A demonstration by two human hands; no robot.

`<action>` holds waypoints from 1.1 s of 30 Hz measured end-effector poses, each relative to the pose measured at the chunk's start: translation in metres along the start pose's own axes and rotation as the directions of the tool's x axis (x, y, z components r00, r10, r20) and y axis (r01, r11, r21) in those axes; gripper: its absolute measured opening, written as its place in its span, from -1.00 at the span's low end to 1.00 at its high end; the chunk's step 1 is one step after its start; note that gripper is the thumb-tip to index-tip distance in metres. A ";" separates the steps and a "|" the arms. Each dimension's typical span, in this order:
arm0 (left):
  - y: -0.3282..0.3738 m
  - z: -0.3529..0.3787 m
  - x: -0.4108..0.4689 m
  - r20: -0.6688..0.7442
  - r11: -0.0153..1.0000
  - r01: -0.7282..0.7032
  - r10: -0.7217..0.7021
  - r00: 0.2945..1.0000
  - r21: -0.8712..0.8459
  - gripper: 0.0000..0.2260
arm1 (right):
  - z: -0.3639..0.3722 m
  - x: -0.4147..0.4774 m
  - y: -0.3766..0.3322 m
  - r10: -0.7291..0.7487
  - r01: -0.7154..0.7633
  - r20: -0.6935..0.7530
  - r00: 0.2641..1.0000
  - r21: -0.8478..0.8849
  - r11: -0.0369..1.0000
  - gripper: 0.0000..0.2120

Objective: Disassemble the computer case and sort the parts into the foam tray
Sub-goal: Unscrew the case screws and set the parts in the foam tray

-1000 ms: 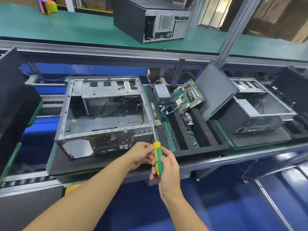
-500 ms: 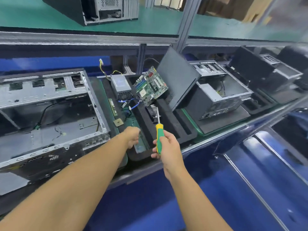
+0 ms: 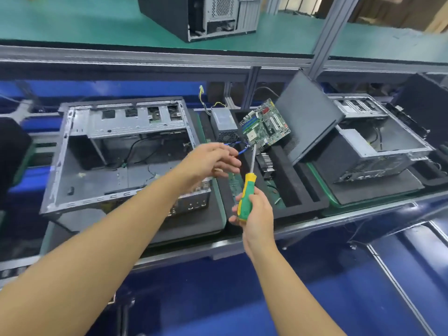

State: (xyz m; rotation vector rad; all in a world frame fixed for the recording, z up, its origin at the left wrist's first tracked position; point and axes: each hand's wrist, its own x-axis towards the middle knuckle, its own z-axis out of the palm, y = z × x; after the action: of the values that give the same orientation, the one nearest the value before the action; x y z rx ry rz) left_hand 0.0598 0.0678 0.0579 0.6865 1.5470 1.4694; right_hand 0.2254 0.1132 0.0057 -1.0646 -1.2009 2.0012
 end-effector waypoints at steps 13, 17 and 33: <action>-0.027 -0.208 -0.135 -0.216 0.354 0.345 -0.355 0.909 0.869 -0.38 | 0.092 -0.081 0.089 0.175 -0.148 0.432 0.885 -0.097 0.984 -0.83; -0.058 -0.212 -0.132 -0.233 0.194 0.286 -0.255 0.938 0.938 -0.51 | 0.092 -0.101 0.128 0.267 -0.180 0.406 0.874 -0.239 0.954 -0.85; -0.080 -0.208 -0.123 -0.294 0.067 0.292 0.018 0.956 0.954 -0.73 | 0.125 -0.106 0.188 0.253 -0.041 0.218 0.943 -0.676 0.735 -0.88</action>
State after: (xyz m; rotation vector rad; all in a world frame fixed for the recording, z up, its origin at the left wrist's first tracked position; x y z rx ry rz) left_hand -0.0488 -0.1523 -0.0088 1.0756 2.7111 -0.0125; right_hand 0.1613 -0.1076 -0.0921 -1.2336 -2.1729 1.9265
